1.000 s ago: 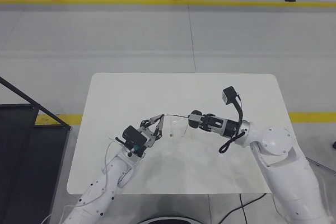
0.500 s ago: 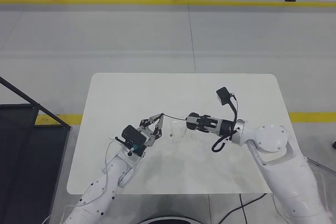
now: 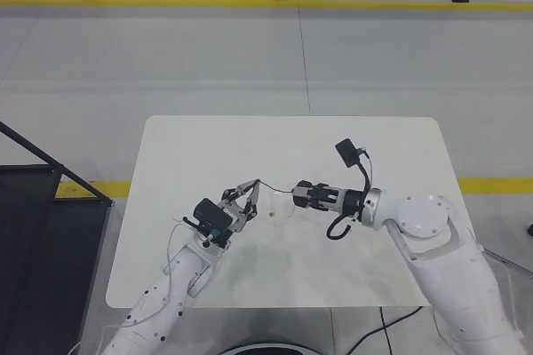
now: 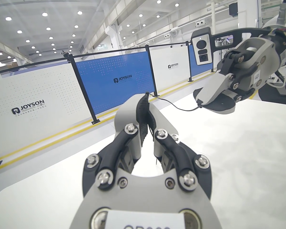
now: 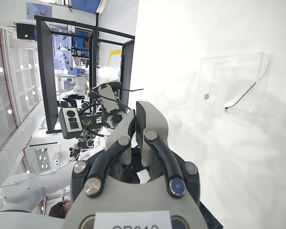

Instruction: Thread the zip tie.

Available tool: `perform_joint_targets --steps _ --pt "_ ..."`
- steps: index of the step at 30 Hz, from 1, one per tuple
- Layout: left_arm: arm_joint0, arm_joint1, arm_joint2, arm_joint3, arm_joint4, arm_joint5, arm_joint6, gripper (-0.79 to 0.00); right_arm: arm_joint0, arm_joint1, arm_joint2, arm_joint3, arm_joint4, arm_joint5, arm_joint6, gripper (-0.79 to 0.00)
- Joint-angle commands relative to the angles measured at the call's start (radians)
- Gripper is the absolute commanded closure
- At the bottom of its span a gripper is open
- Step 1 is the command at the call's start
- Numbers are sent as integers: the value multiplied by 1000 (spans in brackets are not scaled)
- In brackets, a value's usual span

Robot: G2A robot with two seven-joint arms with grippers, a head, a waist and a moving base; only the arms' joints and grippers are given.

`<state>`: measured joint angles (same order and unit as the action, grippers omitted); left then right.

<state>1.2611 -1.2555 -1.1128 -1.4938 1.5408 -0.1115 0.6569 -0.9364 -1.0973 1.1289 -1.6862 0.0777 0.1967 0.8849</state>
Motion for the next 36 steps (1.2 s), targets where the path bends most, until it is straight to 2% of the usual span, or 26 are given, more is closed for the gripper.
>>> perform_joint_targets --steps 1,17,36 --pt "-1 -1 1 2 6 -1 0 0 -5 0 9 0 24 -20 -7 0" --pt "-5 -7 5 11 37 0 -4 0 -79 7 93 -6 166 -201 -1 0" --pt "-3 -12 -1 13 41 -8 -6 0 -95 9 106 1 205 -254 -6 0"
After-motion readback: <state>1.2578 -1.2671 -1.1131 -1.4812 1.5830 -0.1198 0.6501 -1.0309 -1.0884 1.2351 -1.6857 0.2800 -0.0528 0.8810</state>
